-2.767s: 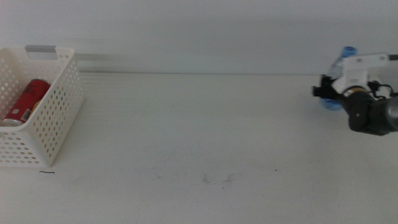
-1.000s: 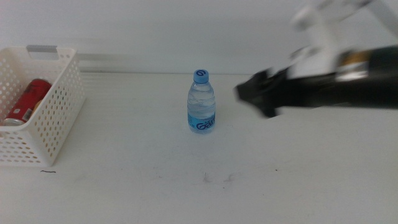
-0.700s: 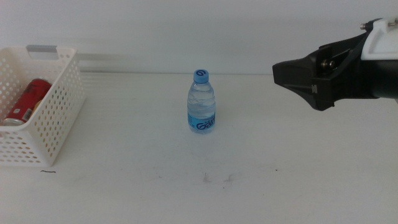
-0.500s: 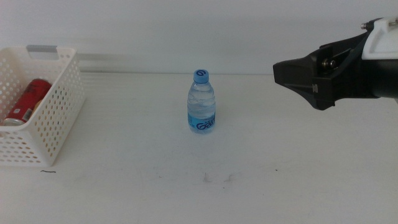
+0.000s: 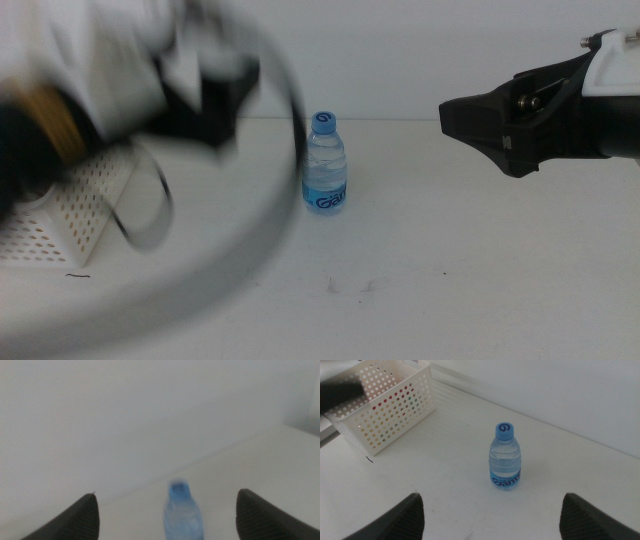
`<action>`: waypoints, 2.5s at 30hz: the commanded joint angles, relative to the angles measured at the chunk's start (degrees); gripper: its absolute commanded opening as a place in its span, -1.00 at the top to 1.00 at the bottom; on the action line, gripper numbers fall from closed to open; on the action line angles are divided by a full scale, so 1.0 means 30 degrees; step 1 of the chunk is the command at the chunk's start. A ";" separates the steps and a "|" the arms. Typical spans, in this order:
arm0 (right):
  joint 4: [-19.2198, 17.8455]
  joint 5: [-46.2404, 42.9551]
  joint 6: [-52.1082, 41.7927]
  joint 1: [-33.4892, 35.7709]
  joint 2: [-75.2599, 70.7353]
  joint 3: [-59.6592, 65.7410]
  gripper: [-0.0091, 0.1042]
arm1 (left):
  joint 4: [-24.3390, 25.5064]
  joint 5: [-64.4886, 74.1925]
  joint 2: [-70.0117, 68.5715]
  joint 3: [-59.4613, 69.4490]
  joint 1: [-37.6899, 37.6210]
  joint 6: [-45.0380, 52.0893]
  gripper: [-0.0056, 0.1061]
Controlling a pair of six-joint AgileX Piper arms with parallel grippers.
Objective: Use arms to grab the bottles and put them into the dustbin to the left of the table.
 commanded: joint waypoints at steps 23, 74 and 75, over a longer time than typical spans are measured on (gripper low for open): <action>-0.0048 -0.0134 -0.0030 0.0029 -0.0101 0.0028 -0.80 | -0.0110 -1.7989 1.0664 0.6224 0.0723 -0.2096 -0.78; -0.0048 -0.0134 -0.0030 0.0029 -0.0101 0.0028 -0.80 | -0.3365 -0.4375 1.1067 -0.0957 0.1001 -0.1468 0.93; -0.0048 -0.0134 -0.0030 0.0029 -0.0101 0.0028 -0.80 | -0.3211 -0.2368 1.0006 -0.1193 0.1164 -0.1468 0.93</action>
